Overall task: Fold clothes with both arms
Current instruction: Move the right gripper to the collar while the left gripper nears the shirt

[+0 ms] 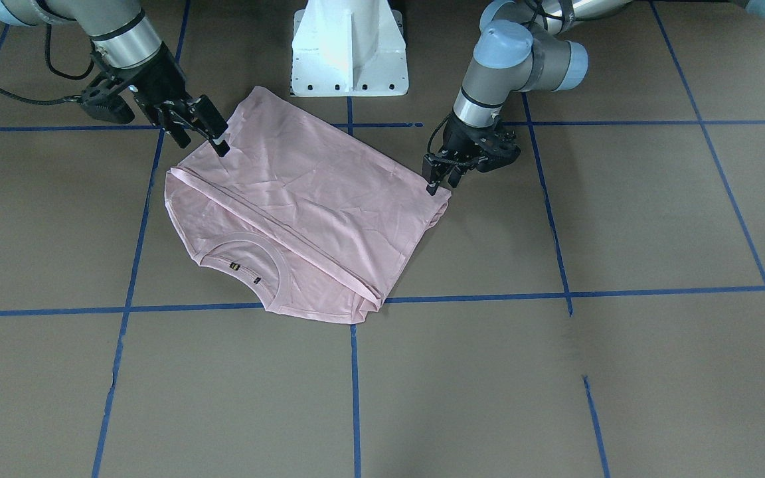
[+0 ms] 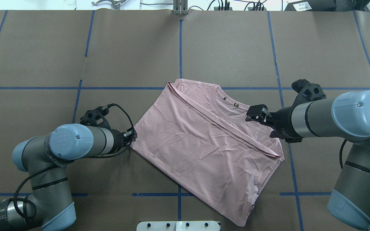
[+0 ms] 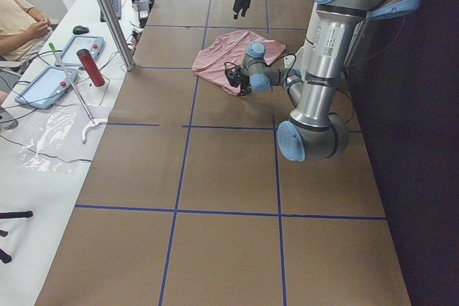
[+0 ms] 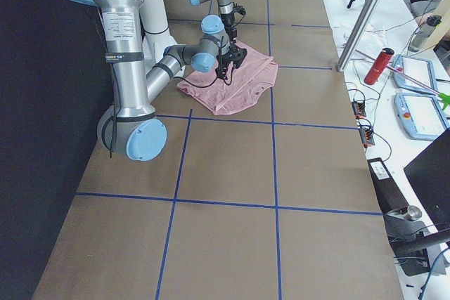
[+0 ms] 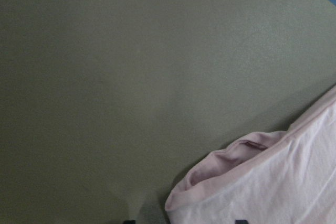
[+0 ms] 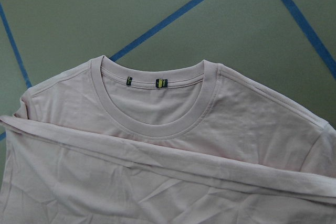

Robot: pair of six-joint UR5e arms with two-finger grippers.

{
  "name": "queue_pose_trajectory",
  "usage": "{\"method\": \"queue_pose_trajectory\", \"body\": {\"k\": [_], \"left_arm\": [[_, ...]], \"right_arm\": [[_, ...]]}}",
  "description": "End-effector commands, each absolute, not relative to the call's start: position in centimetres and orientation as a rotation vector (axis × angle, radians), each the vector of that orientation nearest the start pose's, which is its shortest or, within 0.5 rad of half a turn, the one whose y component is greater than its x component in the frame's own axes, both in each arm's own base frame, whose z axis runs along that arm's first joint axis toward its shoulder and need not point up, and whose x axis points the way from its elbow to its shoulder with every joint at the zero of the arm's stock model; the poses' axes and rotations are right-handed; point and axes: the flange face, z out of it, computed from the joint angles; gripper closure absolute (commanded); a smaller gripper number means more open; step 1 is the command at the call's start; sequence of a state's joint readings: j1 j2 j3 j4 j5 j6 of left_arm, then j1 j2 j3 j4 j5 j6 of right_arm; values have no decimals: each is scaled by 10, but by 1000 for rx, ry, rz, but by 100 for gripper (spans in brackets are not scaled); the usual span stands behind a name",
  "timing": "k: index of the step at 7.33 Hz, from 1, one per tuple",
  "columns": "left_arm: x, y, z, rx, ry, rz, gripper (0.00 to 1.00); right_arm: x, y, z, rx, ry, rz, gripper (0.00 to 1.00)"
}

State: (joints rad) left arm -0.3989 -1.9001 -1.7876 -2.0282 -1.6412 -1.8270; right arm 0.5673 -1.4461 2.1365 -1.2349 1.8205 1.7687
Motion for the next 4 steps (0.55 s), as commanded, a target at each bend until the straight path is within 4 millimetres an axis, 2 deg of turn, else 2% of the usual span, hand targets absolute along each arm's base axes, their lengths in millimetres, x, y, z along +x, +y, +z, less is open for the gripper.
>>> {"method": "queue_pose_trajectory", "body": {"k": [1,3,4], "left_arm": [[513,-354,331,17,1018,-569,67],[511,-355,329,19,1021,-570,100],[510,-356,331,36,1017,-578,100]], "right_arm": [[-358,-357,304,-34,-1049,570,0],[-359,-357,306,-36,-1044,572,0],[-359,-357,306,-34,-1044,573,0]]}}
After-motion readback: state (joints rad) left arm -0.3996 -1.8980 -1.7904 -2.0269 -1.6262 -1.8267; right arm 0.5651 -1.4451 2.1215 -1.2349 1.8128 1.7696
